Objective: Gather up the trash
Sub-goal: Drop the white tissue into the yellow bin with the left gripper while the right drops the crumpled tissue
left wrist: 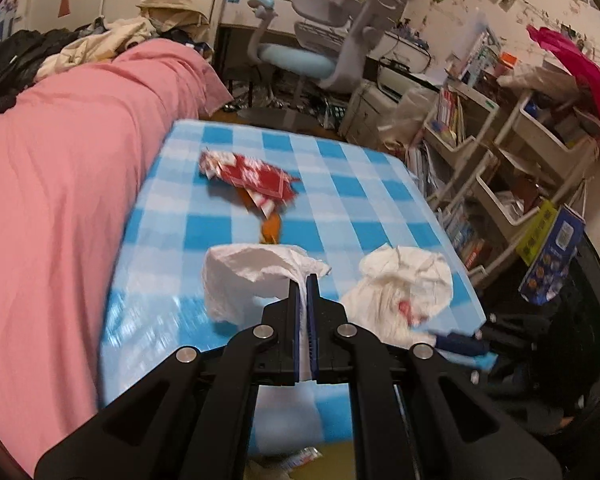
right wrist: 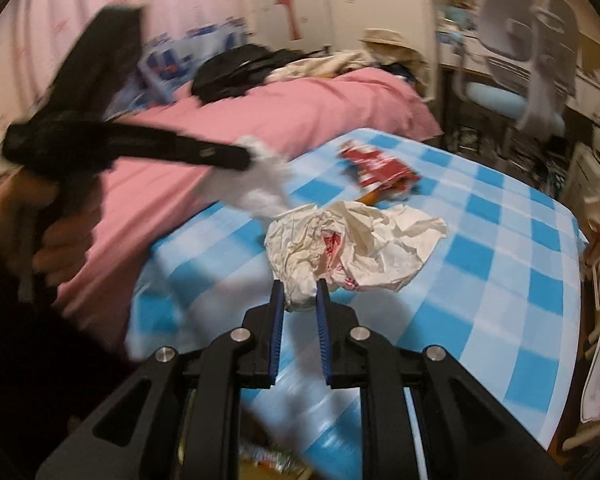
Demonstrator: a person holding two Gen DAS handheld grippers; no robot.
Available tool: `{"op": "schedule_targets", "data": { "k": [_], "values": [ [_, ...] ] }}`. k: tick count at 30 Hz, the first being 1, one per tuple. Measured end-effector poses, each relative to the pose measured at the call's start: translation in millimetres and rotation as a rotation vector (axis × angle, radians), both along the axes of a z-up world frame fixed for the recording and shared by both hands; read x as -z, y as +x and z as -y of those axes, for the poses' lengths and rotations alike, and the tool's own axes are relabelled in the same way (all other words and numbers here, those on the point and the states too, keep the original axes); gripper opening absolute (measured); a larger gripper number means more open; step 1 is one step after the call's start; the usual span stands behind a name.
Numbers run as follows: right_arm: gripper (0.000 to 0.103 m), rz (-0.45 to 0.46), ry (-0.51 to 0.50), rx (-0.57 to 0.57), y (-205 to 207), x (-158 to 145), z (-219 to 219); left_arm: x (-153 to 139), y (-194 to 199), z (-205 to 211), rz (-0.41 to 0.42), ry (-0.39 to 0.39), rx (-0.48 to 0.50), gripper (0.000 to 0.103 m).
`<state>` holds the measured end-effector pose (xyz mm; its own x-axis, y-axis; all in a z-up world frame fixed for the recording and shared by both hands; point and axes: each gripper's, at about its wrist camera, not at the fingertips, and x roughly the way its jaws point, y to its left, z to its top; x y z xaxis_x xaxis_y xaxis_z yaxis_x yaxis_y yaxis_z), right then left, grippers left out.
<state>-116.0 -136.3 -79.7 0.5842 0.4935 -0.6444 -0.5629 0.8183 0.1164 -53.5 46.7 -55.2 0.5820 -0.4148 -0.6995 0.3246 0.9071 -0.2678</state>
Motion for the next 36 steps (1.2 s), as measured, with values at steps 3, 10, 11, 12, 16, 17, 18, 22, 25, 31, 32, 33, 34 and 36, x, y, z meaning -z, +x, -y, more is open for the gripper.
{"op": "schedule_targets", "data": {
  "k": [3, 10, 11, 12, 16, 17, 18, 22, 25, 31, 32, 33, 34, 36],
  "values": [
    [0.017, -0.03, 0.003, -0.049, -26, 6, -5, 3, -19, 2, -0.012, -0.007, -0.003, 0.005],
    [0.017, -0.097, -0.019, -0.117, -60, 24, -14, 3, -63, 5, -0.022, -0.013, -0.008, 0.005],
    [0.016, -0.109, -0.018, -0.126, -65, 26, -14, 3, -67, 6, -0.023, -0.014, -0.008, 0.005],
    [0.017, -0.115, -0.019, -0.132, -70, 28, -15, 3, -73, 5, -0.025, -0.012, -0.008, 0.005],
    [0.017, -0.155, 0.006, -0.152, -83, 32, -13, 2, -88, 0, -0.036, -0.012, -0.026, 0.005],
    [0.017, -0.18, 0.024, -0.16, -85, 35, -13, 3, -92, -3, -0.041, -0.014, -0.036, 0.005],
    [0.017, -0.196, 0.037, -0.163, -86, 36, -12, 2, -93, -5, -0.044, -0.014, -0.04, 0.005],
    [0.017, -0.25, 0.056, -0.175, -88, 44, -12, 3, -103, -11, -0.057, -0.015, -0.052, 0.005],
    [0.017, -0.285, 0.082, -0.18, -87, 46, -11, 3, -109, -11, -0.063, -0.008, -0.049, 0.005],
    [0.019, -0.372, -0.001, -0.2, -91, 67, -22, 5, -121, -11, -0.093, -0.028, -0.025, 0.005],
    [0.022, -0.382, -0.016, -0.198, -92, 71, -23, 6, -123, -10, -0.099, -0.025, -0.02, 0.005],
    [0.026, -0.395, -0.029, -0.197, -92, 75, -24, 7, -126, -9, -0.107, -0.023, -0.016, 0.005],
    [0.036, -0.403, -0.038, -0.193, -92, 78, -25, 8, -129, -8, -0.114, -0.023, -0.013, 0.005],
    [0.047, -0.405, -0.039, -0.18, -93, 78, -24, 11, -133, -6, -0.126, -0.024, -0.006, 0.005]
  ]
}}
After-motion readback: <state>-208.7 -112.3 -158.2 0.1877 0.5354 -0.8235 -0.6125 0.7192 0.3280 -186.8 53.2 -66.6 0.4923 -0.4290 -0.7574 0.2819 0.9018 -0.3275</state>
